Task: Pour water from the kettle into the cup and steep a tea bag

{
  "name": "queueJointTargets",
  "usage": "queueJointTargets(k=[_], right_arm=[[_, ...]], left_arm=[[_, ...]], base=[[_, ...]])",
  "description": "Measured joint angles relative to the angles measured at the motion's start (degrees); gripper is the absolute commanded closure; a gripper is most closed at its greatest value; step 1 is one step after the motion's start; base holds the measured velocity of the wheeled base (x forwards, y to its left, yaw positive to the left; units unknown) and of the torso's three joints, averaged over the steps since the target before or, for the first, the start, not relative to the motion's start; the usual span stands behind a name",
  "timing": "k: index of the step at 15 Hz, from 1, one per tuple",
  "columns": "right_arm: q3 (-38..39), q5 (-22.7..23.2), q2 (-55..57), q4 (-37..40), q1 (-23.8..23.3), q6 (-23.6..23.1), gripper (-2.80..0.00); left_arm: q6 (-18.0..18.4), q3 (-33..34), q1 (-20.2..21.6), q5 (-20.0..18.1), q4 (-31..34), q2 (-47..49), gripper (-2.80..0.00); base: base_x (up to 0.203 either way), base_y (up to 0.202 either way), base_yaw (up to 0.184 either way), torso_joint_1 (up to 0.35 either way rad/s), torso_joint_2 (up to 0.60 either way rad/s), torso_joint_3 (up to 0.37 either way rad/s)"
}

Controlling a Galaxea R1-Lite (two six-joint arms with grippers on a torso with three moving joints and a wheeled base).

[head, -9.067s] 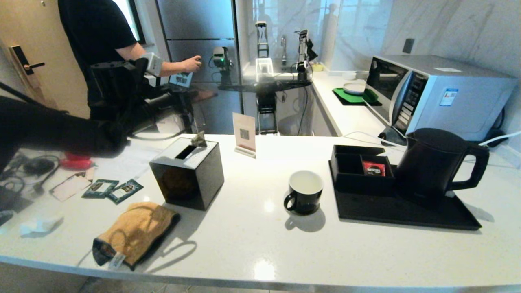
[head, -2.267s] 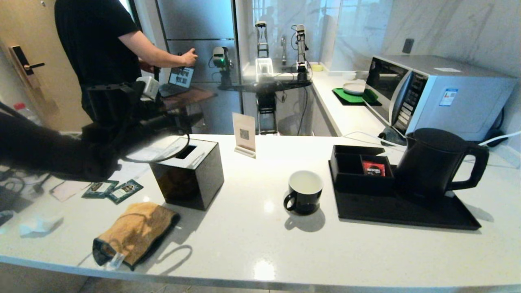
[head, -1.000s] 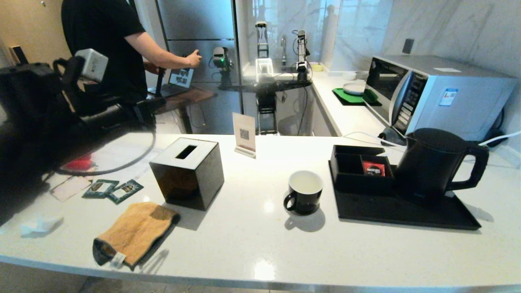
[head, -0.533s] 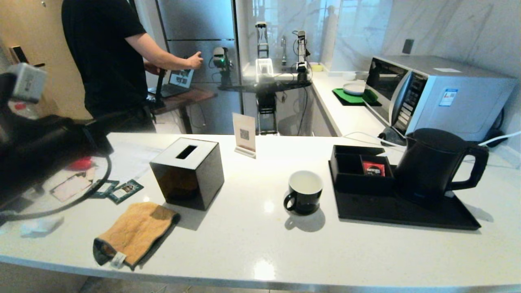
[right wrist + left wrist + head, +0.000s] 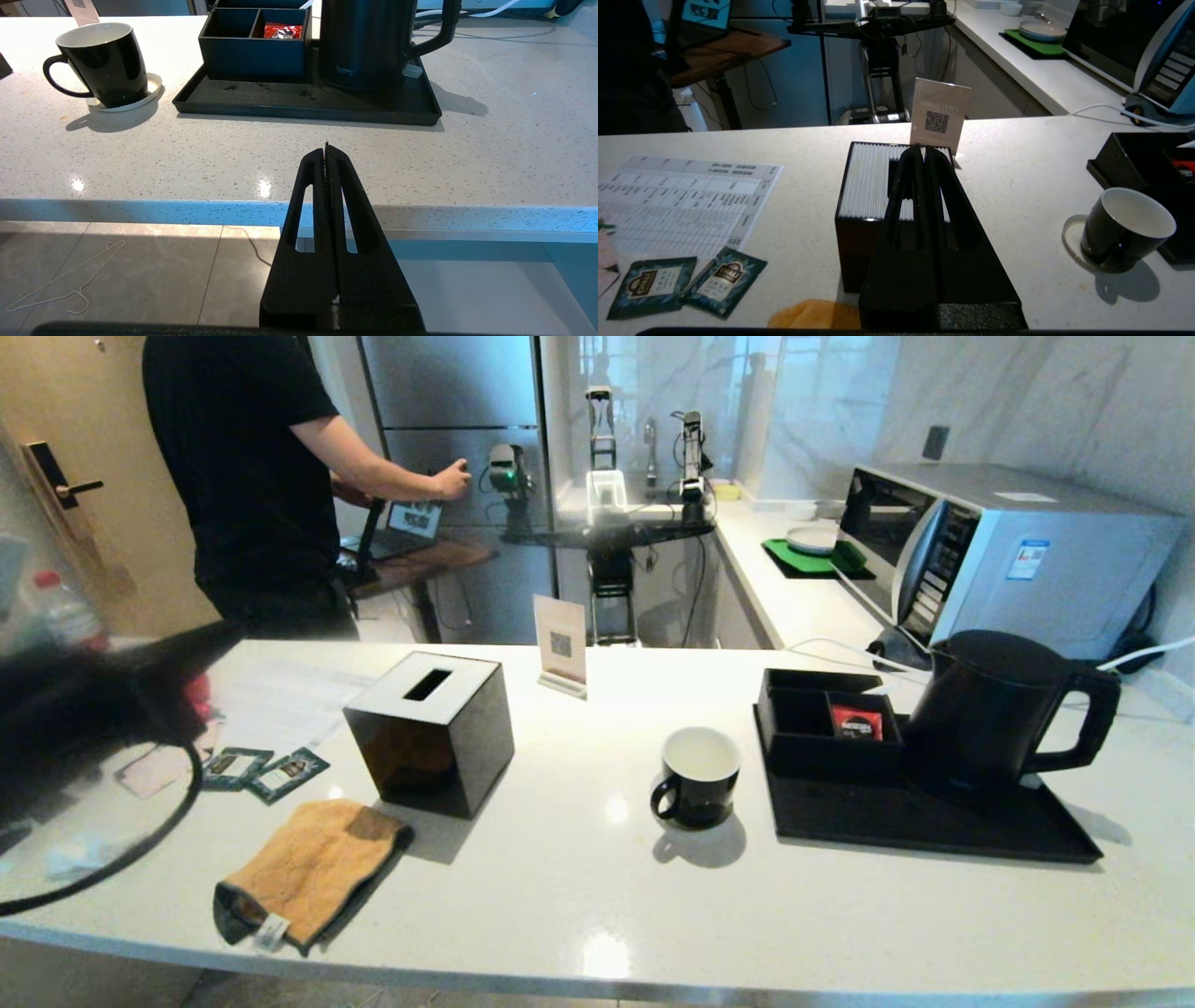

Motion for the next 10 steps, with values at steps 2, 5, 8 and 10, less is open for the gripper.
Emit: queueJointTargets(k=[2,5,8,10], right_arm=[[0.0,0.0,0.0,0.0,0.0,0.0,0.00],[0.0,0.0,0.0,0.0,0.0,0.0,0.00],[0.0,0.0,0.0,0.0,0.0,0.0,0.00],[0.0,0.0,0.0,0.0,0.0,0.0,0.00]], left_arm=[[0.8,2.6,0.0,0.5,0.0,-3.1,0.00],[2.4,9.7,0.1,0.6,0.3,-10.2,0.00],[2.9,18.3,0.2,0.7,1.5,-19.8,0.00],[3.1,23.4,0.2,1.2,3.2,-26.8,0.00]], base=[[0.000,0.000,0.000,0.000,0.00,0.000],[0.000,0.000,0.000,0.000,0.00,0.000],[0.000,0.000,0.000,0.000,0.00,0.000],[0.000,0.000,0.000,0.000,0.00,0.000]])
